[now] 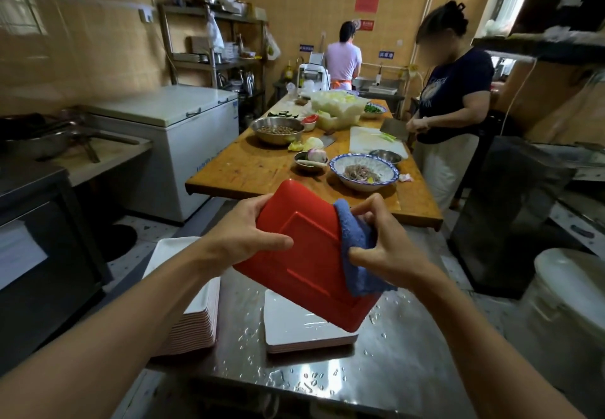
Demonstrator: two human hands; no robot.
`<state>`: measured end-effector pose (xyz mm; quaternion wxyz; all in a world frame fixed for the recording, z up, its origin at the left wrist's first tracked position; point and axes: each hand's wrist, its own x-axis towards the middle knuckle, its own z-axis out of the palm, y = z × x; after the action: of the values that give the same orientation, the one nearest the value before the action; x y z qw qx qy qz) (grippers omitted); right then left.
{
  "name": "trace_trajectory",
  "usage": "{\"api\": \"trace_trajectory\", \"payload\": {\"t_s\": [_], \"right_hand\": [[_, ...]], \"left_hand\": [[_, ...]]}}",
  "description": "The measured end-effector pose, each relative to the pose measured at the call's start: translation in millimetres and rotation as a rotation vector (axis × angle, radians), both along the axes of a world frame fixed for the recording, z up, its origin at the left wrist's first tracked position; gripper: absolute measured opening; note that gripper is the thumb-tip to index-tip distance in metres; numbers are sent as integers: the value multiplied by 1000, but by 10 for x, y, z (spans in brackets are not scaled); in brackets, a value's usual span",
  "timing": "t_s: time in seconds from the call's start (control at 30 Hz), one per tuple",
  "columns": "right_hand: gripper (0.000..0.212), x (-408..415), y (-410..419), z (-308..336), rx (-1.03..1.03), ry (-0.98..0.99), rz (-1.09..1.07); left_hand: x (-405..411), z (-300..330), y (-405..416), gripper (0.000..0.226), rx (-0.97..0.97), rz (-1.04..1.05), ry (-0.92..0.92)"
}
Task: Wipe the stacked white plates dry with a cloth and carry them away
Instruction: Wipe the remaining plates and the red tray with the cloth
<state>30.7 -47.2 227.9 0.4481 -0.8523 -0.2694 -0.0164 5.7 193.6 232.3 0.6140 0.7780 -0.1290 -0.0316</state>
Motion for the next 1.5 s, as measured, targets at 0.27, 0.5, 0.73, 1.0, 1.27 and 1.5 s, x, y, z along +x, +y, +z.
{"api": "trace_trajectory", "payload": {"t_s": [0.27, 0.5, 0.73, 1.0, 1.27, 1.5], "right_hand": [[51, -21, 583, 56, -178, -439, -121], [41, 118, 177, -184, -175, -274, -201], [56, 75, 180, -286, -32, -203, -199], [62, -171, 112, -499, -175, -259, -250], [60, -466, 572, -653, -344, -452, -297], [62, -581, 1172, -594, -319, -470, -191]], "left_hand": [[-77, -76, -139, 53, -162, 147, -36], [-215, -167, 106, 53, -382, 226, 90], [-163, -239, 72, 42, -493, 332, 188], [-76, -310, -30, 20, -665, 479, 437], [-149, -343, -244, 27, -798, 526, 543], [-273, -417, -254, 32, -880, 538, 423]]}}
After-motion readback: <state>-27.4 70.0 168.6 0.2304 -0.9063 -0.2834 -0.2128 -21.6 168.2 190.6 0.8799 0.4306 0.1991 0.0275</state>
